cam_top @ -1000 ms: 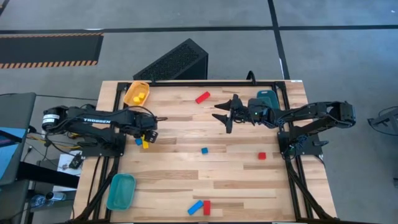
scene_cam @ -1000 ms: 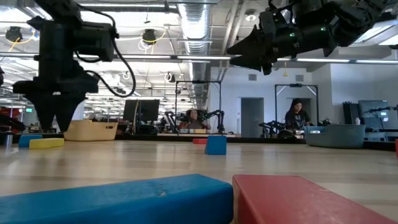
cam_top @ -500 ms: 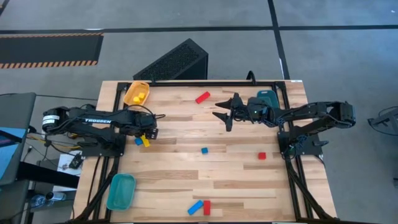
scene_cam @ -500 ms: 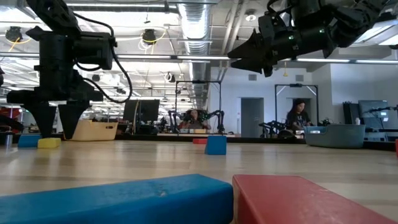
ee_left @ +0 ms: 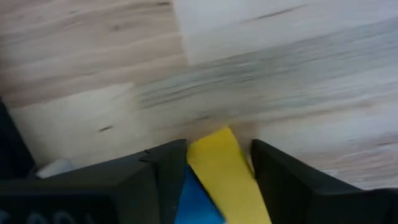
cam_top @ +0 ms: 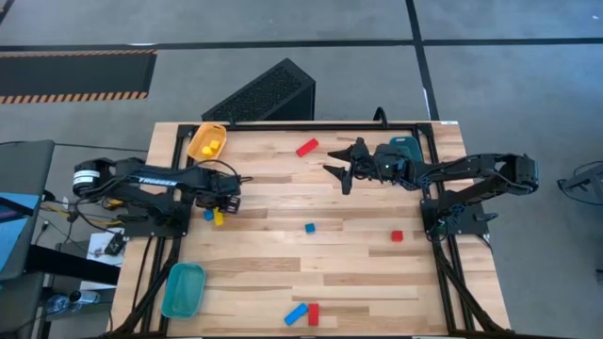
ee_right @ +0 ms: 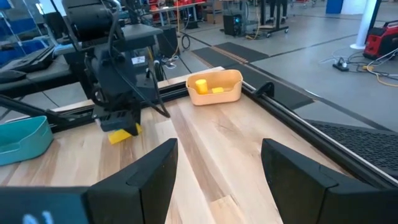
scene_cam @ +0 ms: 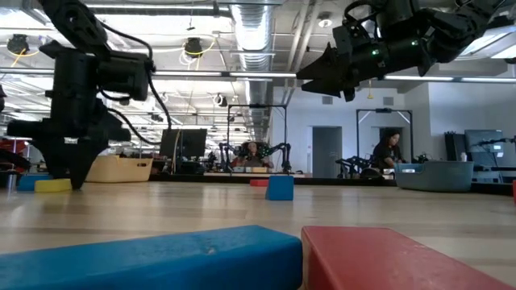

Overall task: Sort & place blocks by color
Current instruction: Put the yellow block into the yellow bin

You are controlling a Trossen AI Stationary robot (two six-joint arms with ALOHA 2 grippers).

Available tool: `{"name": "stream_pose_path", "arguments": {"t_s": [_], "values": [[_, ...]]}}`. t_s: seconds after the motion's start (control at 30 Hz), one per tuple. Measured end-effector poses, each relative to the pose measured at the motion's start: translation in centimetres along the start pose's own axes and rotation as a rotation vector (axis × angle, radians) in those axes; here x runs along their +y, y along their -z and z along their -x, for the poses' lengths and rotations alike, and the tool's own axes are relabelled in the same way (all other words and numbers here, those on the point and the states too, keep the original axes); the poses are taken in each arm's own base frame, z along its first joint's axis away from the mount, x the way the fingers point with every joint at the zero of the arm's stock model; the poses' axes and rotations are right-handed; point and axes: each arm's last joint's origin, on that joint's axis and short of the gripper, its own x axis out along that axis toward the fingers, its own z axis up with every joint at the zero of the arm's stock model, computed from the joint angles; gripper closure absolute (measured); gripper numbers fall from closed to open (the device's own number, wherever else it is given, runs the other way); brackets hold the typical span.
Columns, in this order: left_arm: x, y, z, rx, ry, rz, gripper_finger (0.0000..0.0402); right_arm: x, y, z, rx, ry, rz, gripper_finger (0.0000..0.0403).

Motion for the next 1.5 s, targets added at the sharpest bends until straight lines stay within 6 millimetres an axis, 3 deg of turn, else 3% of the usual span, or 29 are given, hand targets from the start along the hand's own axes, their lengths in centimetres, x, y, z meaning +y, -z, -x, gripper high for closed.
{"name": "stream_pose_path", "arguments": {"t_s": [0.23, 0.47, 0.67, 1.23, 1.5], "values": [[-1.3, -1.0, -0.6, -0.007, -0.068, -0.102, 0.0286, 0.0, 0.0, 0.0, 0.0, 0.0, 0.0, 0.0148], [-3.2, -2.2, 0.5, -0.19, -0.019, -0.163, 0.0317, 0.0, 0.0, 0.0, 0.001, 0.0, 0.0, 0.0148], [-4.0, -2.4, 0.6, -0.22, 0.06, -0.213, 0.0321, 0.0, 0.0, 0.0, 0.001, -0.001, 0.0, 0.0148], [-5.2, -3.3, 2.9, -0.299, 0.057, -0.24, 0.0316, 0.0, 0.0, 0.0, 0.001, -0.003, 0.001, 0.0148], [-5.6, -2.8, 3.3, -0.332, 0.033, -0.264, 0.0318, 0.0, 0.0, 0.0, 0.005, -0.002, 0.003, 0.0148]]}}
